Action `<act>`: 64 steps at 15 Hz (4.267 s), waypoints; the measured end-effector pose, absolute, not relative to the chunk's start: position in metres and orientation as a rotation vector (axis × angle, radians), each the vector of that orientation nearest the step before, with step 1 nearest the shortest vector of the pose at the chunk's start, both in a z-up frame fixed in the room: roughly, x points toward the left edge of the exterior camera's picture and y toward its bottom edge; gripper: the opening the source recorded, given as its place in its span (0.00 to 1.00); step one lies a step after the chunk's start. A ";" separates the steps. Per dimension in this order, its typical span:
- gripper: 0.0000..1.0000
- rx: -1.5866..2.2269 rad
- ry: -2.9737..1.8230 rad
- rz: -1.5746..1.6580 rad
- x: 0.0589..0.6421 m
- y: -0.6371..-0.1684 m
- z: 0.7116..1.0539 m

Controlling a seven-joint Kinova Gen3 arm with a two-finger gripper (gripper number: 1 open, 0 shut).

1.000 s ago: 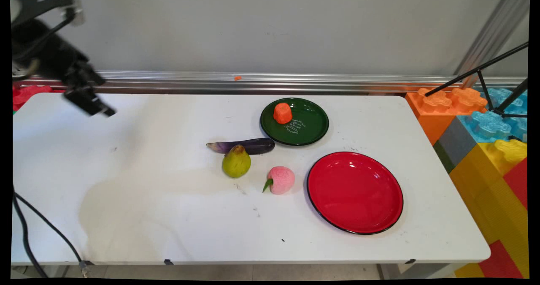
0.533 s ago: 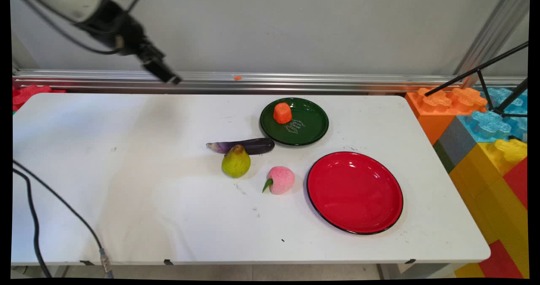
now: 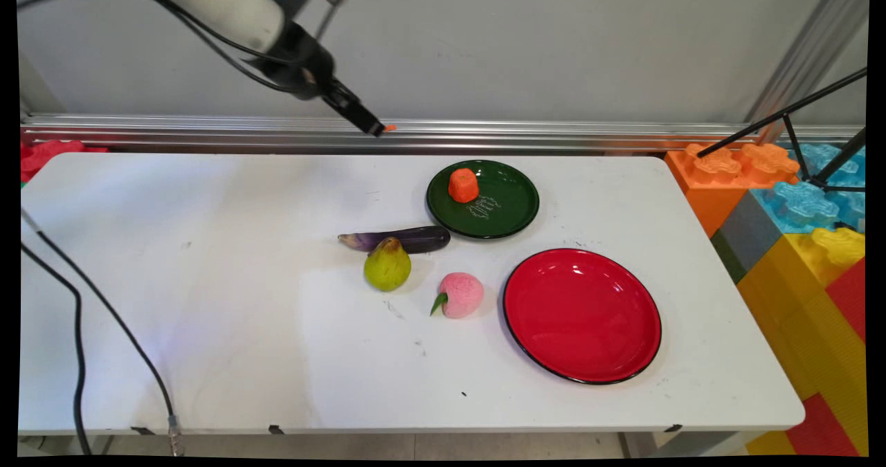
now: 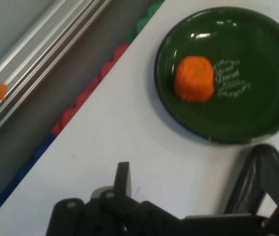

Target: Pick up the mandarin from the green plate, then place the picked object on the table

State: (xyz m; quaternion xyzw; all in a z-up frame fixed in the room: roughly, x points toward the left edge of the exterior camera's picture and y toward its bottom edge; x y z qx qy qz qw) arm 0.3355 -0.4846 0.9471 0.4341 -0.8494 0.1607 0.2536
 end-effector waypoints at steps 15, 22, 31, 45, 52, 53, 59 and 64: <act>1.00 1.073 -2.299 0.391 0.262 -0.592 0.794; 1.00 1.013 -2.326 0.398 0.242 -0.611 0.757; 0.00 0.962 -2.349 0.413 0.225 -0.618 0.745; 0.00 0.989 -2.354 0.471 0.194 -0.573 0.869; 0.00 1.016 -2.404 0.387 0.195 -0.497 0.935; 0.00 1.005 -2.417 0.362 0.196 -0.482 0.942; 0.00 0.900 -2.511 0.230 0.215 -0.406 0.965; 0.00 0.761 -2.592 0.168 0.234 -0.370 0.959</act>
